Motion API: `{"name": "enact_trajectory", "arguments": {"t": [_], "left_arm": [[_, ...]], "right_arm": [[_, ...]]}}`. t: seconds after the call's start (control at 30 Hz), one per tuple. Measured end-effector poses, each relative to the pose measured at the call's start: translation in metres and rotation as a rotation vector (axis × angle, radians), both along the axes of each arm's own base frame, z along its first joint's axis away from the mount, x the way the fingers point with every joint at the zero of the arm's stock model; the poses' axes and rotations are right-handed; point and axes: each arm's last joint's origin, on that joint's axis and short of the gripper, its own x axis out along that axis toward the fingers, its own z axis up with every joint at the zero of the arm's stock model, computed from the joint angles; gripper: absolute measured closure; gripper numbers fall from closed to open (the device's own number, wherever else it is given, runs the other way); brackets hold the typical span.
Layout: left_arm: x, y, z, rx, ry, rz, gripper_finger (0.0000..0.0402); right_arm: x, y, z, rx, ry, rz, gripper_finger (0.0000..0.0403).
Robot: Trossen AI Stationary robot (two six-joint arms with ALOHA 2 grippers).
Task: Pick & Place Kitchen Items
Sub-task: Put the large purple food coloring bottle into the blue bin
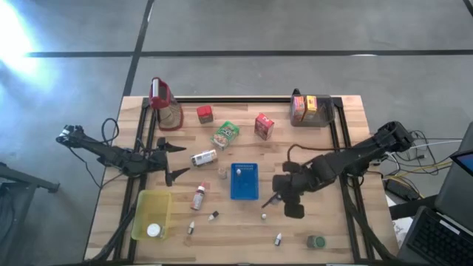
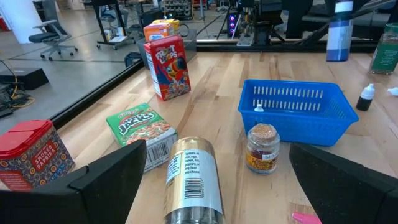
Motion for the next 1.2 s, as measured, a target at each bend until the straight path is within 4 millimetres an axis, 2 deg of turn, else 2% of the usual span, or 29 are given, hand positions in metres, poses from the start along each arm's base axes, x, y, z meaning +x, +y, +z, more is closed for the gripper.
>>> {"name": "enact_trajectory", "arguments": {"t": [0.23, 0.37, 0.5, 0.7, 0.83, 1.1, 1.2], "left_arm": [[0.0, 0.0, 0.0, 0.0, 0.0, 0.0, 0.0002], [0.0, 0.0, 0.0, 0.0, -0.002, 0.0, 0.0002], [0.0, 0.0, 0.0, -0.002, -0.006, 0.0, 0.0002], [0.0, 0.0, 0.0, -0.003, -0.007, 0.0, 0.0002], [0.0, 0.0, 0.001, -0.003, -0.008, 0.0, 0.0002], [0.0, 0.0, 0.001, -0.004, -0.01, 0.0, 0.0002], [0.0, 0.0, 0.001, -0.004, -0.01, 0.0, 0.0002]], "right_arm": [[0.019, -0.008, 0.014, -0.029, -0.06, 0.054, 0.0287], [0.034, -0.011, 0.013, -0.063, -0.06, 0.101, 0.0277], [0.051, -0.015, 0.009, -0.091, -0.035, 0.143, 0.0285], [0.07, -0.02, 0.015, -0.12, -0.059, 0.196, 0.0286], [0.076, -0.024, 0.013, -0.124, -0.048, 0.187, 0.0275], [0.084, -0.028, 0.002, -0.146, -0.022, 0.215, 0.029], [0.084, -0.029, 0.002, -0.146, -0.026, 0.212, 0.0279]]}}
